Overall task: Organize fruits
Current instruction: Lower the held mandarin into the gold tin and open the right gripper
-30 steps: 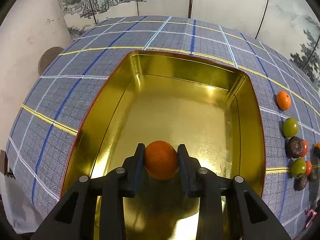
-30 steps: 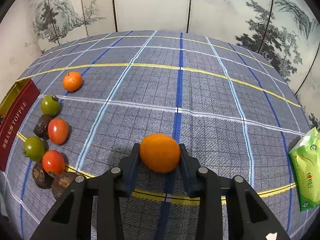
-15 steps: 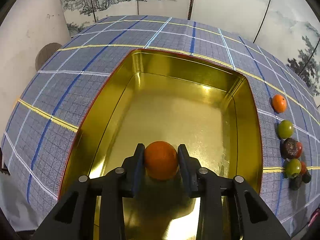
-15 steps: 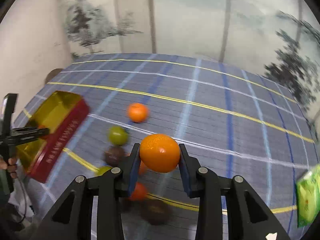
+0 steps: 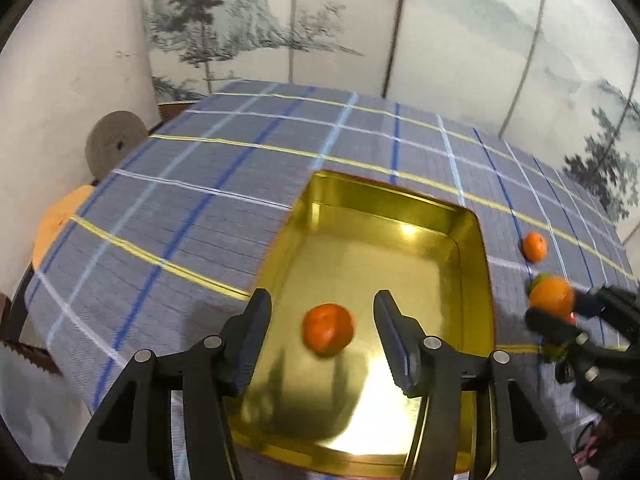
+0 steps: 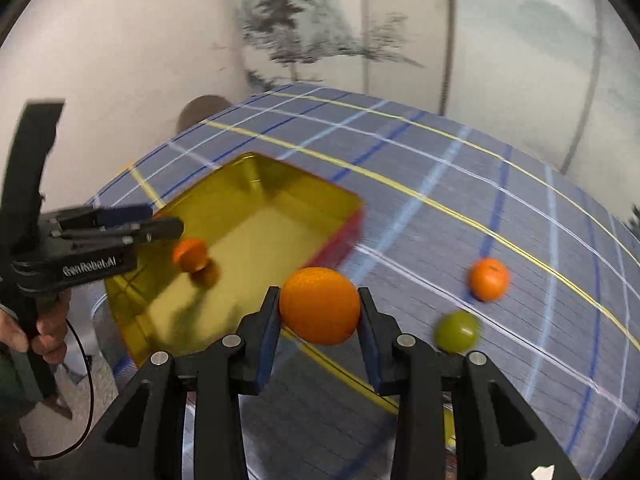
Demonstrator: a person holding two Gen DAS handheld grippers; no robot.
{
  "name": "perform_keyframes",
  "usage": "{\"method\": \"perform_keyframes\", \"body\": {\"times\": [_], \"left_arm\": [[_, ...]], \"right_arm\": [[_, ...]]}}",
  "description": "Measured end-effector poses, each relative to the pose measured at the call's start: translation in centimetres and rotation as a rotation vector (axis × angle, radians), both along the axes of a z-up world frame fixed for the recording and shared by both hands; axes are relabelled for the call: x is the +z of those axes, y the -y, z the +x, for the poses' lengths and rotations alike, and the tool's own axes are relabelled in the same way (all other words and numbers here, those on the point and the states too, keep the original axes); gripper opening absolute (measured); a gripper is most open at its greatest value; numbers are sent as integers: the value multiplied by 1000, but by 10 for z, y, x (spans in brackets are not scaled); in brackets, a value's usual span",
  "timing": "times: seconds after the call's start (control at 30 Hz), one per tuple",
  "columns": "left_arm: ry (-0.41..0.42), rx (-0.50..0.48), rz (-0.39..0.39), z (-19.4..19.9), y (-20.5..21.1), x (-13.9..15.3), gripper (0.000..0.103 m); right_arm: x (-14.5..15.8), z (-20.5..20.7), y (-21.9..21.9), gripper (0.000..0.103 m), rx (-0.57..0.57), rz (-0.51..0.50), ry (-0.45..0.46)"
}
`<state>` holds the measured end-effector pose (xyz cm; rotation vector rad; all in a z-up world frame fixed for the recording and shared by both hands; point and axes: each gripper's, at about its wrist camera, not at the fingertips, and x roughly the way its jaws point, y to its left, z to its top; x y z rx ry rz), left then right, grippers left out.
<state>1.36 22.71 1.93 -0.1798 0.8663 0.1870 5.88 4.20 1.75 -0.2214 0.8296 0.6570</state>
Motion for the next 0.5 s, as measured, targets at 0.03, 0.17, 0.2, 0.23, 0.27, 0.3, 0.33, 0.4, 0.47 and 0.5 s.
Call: {"method": "perform_keyframes", "body": {"times": [0.03,0.17,0.2,0.23,0.27,0.3,0.33,0.4,0.47,0.5], "left_arm": [[4,20,-4,-3,-7,2,55],[2,82,-11,-13,-31,3,57],[-3,94,-11,-16,-36,1,57],[-10,109,-13,-18,-42,-1,58],[-16,121,-16,-21,-46,-3,58],[-18,129,-18,-23,-49,-4,58],[-25,140,-18,-27,-53,-6,59],[-38,158,-18,-31,-58,-11,60],[-52,179,-16,-34,-63,-15,60],[-57,185,-16,-35,-65,-17,61]], "right_arm": [[-1,-1,-7,33,15,-5,0],[-7,-4,-35,33,77,-23,-12],[-9,-5,-43,33,94,-28,-15],[-10,-5,-48,33,104,-31,-19],[-12,-5,-53,33,115,-37,-22],[-15,-5,-60,33,128,-47,-22],[-17,-6,-63,33,137,-52,-24],[-22,-6,-73,33,155,-64,-34],[-27,-7,-82,33,174,-82,-44],[-31,-8,-86,33,182,-95,-45]]}}
